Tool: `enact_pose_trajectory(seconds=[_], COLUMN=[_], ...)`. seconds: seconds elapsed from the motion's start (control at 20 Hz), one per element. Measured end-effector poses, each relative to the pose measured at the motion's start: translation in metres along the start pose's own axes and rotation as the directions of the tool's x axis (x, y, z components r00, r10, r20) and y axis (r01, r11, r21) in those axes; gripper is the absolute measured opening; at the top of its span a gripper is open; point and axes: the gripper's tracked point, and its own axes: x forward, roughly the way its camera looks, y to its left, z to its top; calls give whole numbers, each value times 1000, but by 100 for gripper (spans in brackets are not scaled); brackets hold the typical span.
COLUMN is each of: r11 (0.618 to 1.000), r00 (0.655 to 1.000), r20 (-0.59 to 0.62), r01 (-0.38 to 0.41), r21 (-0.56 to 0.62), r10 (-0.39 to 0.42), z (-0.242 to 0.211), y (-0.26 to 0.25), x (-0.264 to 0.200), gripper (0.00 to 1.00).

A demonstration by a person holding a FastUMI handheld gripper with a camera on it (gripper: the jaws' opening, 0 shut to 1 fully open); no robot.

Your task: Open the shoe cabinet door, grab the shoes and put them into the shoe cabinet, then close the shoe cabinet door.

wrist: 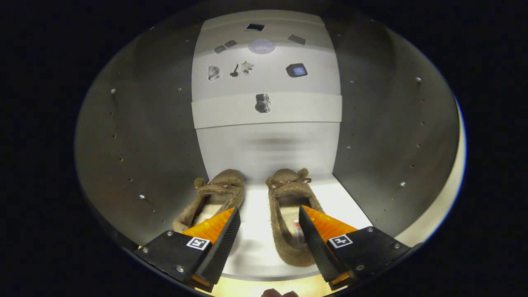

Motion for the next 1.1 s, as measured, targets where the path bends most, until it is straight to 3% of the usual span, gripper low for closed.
enact_pose_trajectory(seconds=[0.6, 0.9, 1.1], r11=[995, 997, 998], r00=[992, 990, 990], r20=[85, 121, 142], r01=[98, 71, 3], r21=[-25, 18, 55], r10=[-95, -73, -10], z=[-15, -19, -27], y=[-15, -19, -21], x=[-180, -257, -300], gripper=[89, 90, 90])
